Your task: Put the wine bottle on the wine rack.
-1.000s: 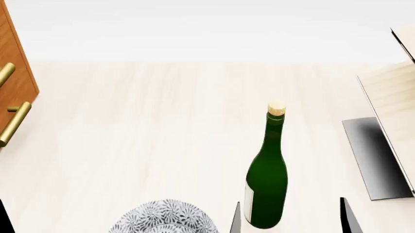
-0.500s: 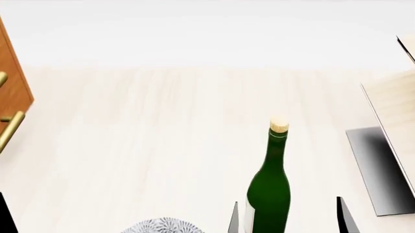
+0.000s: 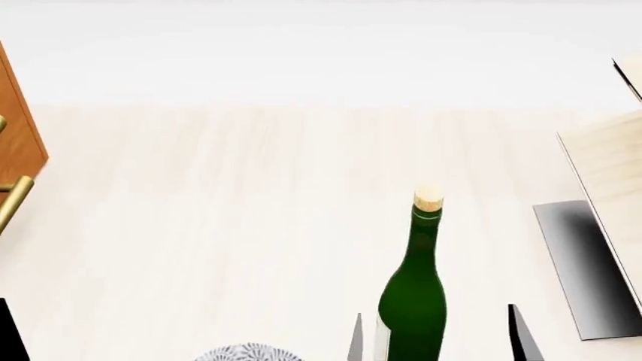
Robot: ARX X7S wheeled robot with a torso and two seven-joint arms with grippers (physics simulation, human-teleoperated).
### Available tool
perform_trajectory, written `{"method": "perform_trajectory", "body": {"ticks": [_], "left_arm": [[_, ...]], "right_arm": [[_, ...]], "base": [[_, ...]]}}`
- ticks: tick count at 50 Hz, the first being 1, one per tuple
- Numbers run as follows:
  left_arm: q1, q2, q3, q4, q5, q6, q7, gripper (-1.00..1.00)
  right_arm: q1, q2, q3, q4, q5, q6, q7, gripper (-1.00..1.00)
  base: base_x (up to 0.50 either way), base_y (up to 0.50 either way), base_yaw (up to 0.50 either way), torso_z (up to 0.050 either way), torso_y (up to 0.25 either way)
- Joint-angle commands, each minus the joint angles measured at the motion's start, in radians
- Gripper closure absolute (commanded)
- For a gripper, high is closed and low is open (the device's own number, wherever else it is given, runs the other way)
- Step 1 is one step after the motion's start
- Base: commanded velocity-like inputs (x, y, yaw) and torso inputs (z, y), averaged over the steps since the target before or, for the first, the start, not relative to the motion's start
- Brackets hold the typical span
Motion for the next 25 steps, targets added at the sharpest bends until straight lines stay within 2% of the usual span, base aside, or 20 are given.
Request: {"method": "perform_trajectory", "body": {"ticks": [1,25], "left_arm": [[-0.002,-0.005,0.004,-0.002,0.0,0.0,-0.005,-1.0],[-0.003,-0.014,0.012,-0.007,0.0,0.004,-0.016,-1.0]], "right_arm": [[0.003,0.007,-0.005,0.003,0.022,0.005,-0.001,-1.0],[0.001,0.018,-0.011,-0.007,0.017,0.011,0.01,-1.0]], "base": [[0.0,-0.14,0.0,0.0,0.0],[0.0,-0.15,0.0,0.0,0.0]]}}
